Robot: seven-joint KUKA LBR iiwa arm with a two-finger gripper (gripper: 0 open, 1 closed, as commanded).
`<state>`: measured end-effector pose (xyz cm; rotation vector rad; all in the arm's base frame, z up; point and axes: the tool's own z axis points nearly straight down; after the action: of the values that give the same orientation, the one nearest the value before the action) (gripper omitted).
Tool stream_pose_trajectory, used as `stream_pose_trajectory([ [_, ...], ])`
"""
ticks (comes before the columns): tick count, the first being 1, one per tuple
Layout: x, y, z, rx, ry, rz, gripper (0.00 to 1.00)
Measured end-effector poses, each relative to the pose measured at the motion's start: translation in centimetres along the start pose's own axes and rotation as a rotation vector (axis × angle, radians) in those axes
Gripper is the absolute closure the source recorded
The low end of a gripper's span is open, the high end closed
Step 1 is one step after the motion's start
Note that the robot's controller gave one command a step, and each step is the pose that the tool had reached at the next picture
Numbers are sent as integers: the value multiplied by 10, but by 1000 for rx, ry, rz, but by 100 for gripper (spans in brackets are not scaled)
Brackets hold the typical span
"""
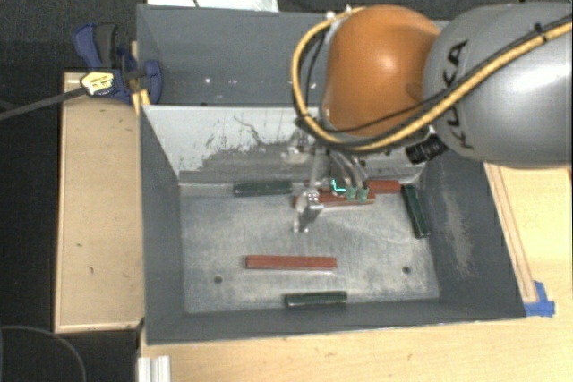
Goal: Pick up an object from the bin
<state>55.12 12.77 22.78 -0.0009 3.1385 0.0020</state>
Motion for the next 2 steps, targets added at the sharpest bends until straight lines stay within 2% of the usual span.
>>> stream_pose_trajectory([
  [1,7,-5,36,-1,-6,-55,0],
  [2,50,-8,154,1,1,-276,100],
])
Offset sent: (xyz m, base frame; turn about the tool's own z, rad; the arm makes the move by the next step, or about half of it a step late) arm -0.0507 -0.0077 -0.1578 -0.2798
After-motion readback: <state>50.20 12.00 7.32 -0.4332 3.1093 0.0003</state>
